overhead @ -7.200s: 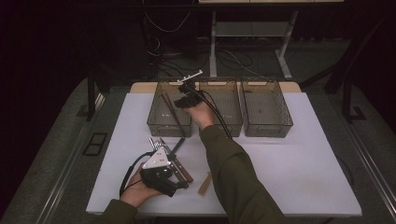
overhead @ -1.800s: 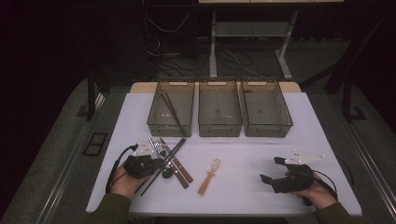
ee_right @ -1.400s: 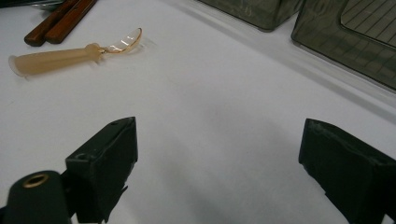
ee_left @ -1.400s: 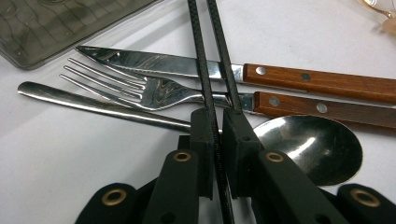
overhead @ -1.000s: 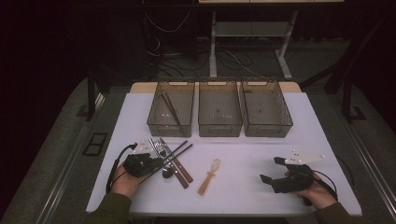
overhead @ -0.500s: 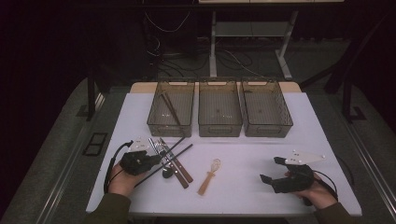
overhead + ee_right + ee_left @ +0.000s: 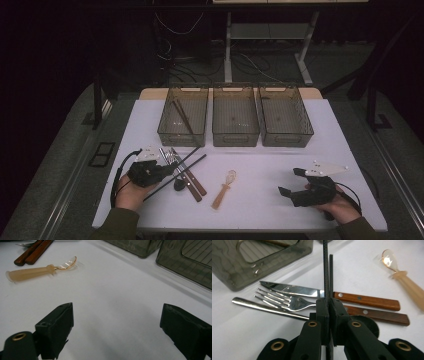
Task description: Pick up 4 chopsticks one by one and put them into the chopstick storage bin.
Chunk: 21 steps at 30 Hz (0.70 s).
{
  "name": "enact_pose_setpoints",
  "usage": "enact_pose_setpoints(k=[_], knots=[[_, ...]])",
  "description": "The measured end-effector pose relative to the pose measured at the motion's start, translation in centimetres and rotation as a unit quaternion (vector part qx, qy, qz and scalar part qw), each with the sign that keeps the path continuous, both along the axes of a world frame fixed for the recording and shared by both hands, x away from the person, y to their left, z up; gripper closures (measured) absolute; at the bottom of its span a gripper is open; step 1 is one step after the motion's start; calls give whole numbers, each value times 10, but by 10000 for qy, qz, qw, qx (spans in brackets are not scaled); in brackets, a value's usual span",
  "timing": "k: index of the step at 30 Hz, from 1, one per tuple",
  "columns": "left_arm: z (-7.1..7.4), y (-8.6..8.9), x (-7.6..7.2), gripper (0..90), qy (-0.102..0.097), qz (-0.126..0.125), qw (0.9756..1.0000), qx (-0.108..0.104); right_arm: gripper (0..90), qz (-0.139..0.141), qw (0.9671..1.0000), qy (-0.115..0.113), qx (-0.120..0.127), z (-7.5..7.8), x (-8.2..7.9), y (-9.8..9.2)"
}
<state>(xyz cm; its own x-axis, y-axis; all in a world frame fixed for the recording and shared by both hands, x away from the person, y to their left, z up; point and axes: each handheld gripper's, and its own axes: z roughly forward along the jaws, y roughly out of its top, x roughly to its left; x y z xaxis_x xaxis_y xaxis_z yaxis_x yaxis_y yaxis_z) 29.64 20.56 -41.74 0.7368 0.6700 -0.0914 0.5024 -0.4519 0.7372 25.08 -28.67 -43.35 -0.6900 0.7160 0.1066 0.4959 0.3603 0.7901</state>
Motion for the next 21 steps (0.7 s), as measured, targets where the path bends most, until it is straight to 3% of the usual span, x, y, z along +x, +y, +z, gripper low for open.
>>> enact_pose_setpoints(k=[10, 21], knots=[[10, -2, -1, 854, -78, -84, 9994, -340, 117, -42, 10000, -47, 39, 0, 2, -1], [15, -5, 4, 854, -118, -55, 9990, -418, 117, 37, 9999, -49, 115, -3, 8, 4]])
